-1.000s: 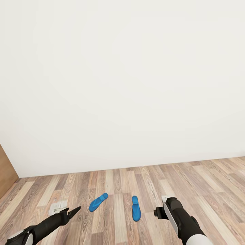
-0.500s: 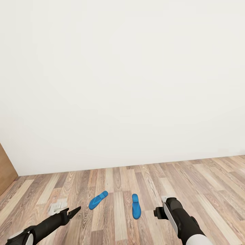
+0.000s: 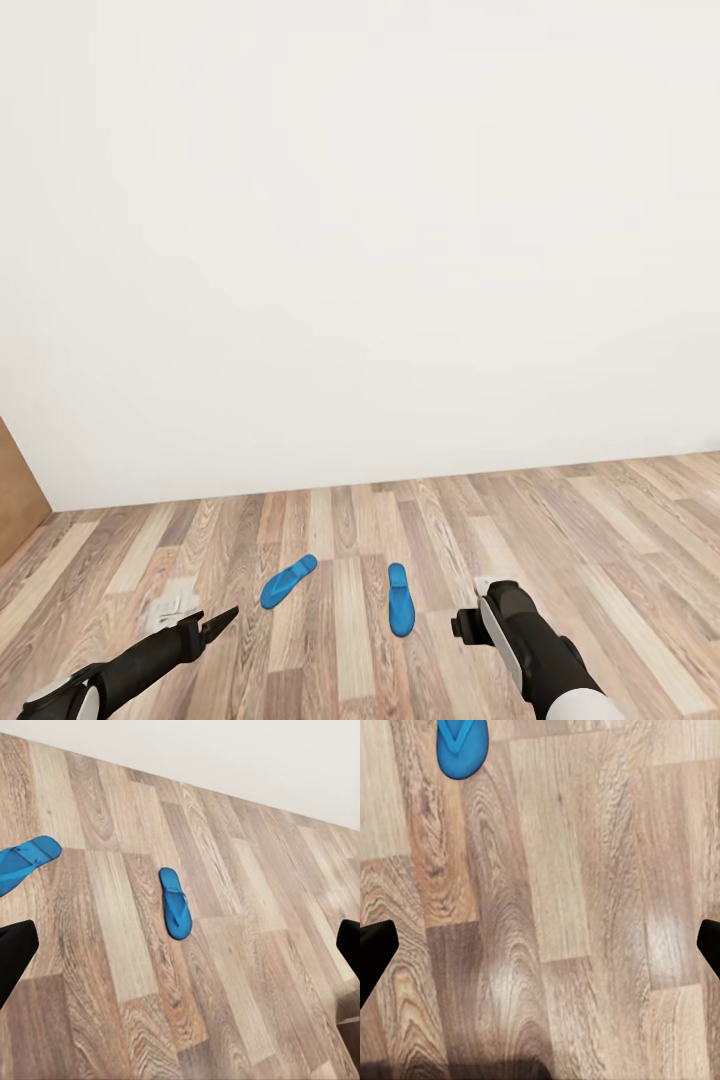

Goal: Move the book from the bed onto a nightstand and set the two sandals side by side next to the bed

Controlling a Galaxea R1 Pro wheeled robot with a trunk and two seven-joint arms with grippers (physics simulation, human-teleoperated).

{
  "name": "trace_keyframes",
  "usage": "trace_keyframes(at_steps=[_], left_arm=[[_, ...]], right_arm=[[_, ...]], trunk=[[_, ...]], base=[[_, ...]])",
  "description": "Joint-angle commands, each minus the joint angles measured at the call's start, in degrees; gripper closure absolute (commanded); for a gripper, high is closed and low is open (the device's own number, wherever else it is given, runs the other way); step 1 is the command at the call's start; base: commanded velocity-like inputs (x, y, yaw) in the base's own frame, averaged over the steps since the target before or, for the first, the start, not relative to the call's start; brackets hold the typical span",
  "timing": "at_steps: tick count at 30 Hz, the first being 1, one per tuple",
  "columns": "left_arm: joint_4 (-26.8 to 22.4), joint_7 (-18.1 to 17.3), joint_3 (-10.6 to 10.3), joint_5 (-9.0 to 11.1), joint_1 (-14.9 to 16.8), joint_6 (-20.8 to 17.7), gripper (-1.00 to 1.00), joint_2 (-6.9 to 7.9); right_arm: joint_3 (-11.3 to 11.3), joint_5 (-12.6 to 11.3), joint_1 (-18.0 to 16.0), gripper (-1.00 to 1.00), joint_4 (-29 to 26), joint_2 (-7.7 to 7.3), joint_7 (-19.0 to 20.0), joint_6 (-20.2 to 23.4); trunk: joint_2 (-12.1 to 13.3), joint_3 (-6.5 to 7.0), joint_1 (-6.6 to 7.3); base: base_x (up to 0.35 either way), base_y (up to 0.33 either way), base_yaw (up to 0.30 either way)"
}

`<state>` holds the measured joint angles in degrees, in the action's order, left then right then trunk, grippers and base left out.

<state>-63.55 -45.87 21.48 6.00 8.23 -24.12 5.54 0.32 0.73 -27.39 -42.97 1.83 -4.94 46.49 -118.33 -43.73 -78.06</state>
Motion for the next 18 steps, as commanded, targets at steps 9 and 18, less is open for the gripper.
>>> trace_keyframes(at_steps=[9, 18], left_arm=[[0.0, -0.1, 0.0, 0.4, 0.0, -0.5, -1.0, 0.0], [0.0, -0.2, 0.0, 0.4, 0.0, -0.5, -1.0, 0.0]], right_arm=[[0.0, 0.0, 0.0, -1.0, -0.2, -0.06, -0.2, 0.3], [-0.1, 0.0, 0.0, -1.0, -0.2, -0.07, 0.0, 0.4]], trunk=[[-3.7, -1.68, -1.97], [-7.3, -3.29, -3.95]], base=[[0.0, 0.0, 0.0], [0.0, 0.0, 0.0]])
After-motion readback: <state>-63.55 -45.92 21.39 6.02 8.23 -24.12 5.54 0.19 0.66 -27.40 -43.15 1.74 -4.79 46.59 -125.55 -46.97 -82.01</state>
